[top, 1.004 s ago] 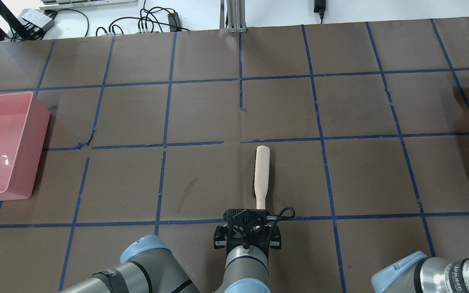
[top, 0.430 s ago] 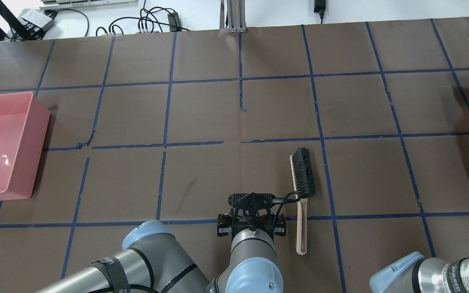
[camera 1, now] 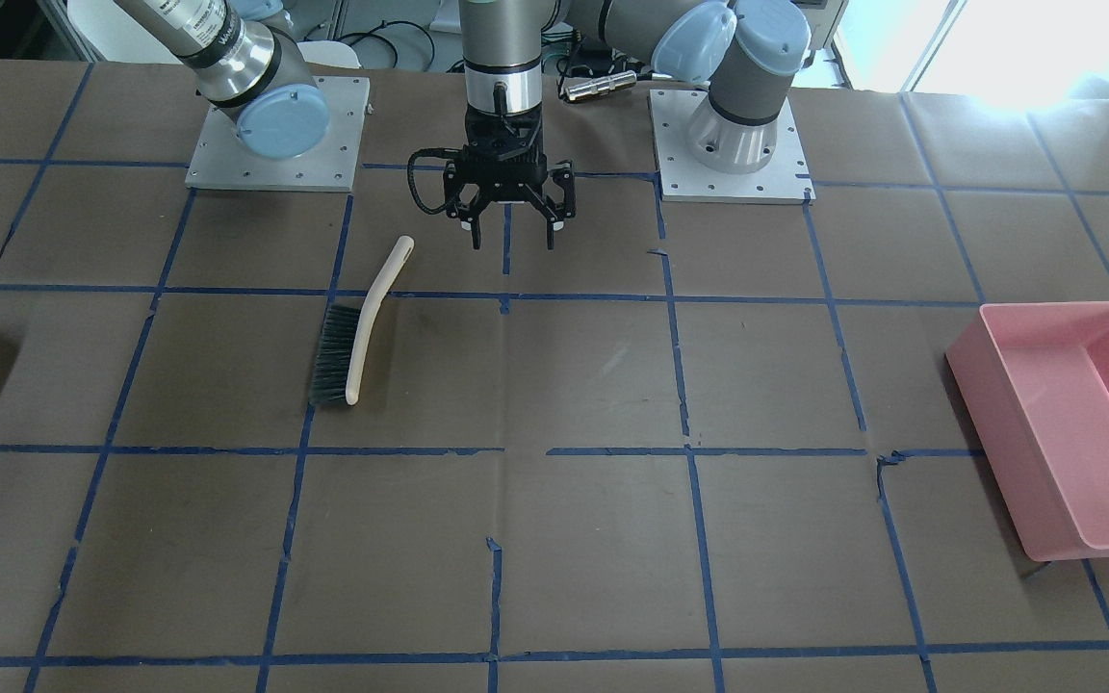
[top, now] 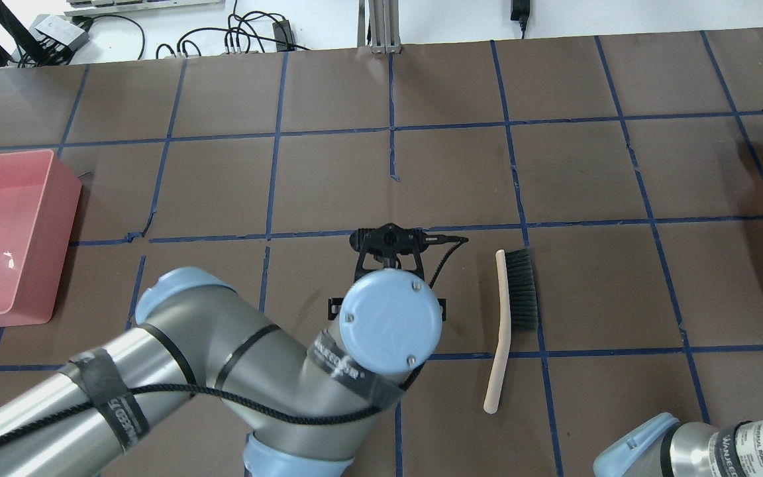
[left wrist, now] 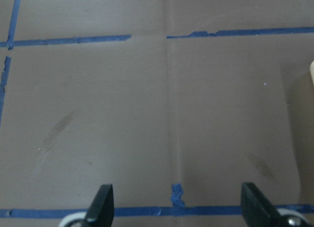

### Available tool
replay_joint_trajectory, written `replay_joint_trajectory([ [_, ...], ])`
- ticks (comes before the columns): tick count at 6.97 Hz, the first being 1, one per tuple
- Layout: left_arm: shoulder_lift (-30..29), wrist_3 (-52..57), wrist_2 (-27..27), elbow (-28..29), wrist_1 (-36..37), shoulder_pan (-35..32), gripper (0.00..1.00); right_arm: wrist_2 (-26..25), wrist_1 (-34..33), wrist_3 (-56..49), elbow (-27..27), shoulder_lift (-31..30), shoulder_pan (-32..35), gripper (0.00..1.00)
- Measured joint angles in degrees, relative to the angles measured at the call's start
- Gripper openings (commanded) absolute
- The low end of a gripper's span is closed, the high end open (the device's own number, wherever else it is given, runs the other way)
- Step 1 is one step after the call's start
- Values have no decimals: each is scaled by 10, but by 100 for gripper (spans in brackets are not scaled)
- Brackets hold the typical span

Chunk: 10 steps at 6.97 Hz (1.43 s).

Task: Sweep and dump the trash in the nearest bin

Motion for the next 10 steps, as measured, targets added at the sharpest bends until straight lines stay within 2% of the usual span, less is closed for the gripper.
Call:
replay_joint_trajectory([
  [1,4,49,-26,83,-114,45,97,-16,4,-1,1,-4,9,0],
  [3,8,164,-74,203,-265,149,100,-51,1,-3,1,-7,28,0],
  [4,15,223,-83,227,-301,192,100,-67,-5,-3,-1,-7,39,0],
  [6,25,299,-120,238,-323,271,100,-75,-18,-4,-4,-9,48,0],
  [7,26,311,-137,240,-325,293,100,-51,-20,0,-11,-15,50,0],
  [10,29,316,-143,234,-323,307,100,76,14,71,-24,-47,79,0],
])
